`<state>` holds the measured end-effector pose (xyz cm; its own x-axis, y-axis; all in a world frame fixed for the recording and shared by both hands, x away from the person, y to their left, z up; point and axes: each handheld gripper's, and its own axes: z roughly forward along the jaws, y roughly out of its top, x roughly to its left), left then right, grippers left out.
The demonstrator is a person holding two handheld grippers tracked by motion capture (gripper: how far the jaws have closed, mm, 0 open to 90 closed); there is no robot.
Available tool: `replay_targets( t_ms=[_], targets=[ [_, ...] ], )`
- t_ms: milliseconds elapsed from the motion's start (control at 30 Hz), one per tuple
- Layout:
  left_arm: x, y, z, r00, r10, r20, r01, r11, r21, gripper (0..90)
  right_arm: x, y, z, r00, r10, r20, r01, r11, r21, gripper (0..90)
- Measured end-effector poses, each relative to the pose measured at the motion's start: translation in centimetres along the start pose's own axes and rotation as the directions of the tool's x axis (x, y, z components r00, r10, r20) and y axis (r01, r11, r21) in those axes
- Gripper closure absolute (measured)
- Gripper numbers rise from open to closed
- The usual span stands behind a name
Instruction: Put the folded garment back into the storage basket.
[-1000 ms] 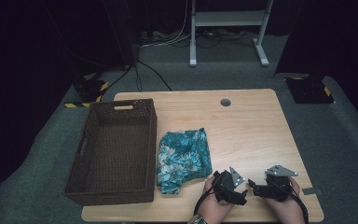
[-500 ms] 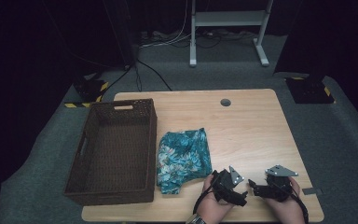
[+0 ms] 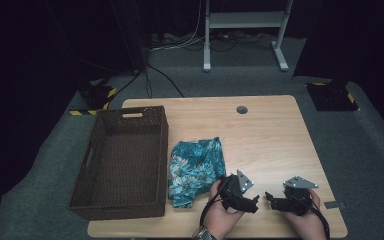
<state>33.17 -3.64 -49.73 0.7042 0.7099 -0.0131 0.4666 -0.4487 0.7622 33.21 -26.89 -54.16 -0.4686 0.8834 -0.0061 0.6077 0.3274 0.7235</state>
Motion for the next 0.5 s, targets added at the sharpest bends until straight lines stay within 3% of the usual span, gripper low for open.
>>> replay_targets(
  t_ms=[100,500],
  targets=[
    [0.9,0.3,-0.4,0.9996,-0.028,-0.007,0.028,0.9996,-0.009,9.1,0.0,0.0,0.0,1.0,0.0,-0.001,0.0,1.0,0.0,9.3],
    [2.6,1.0,-1.1,0.9981,-0.051,-0.035,0.05,0.9983,-0.028,9.7,0.0,0.0,-0.1,1.0,0.0,-0.002,0.0,1.0,0.0,9.3]
  ],
)
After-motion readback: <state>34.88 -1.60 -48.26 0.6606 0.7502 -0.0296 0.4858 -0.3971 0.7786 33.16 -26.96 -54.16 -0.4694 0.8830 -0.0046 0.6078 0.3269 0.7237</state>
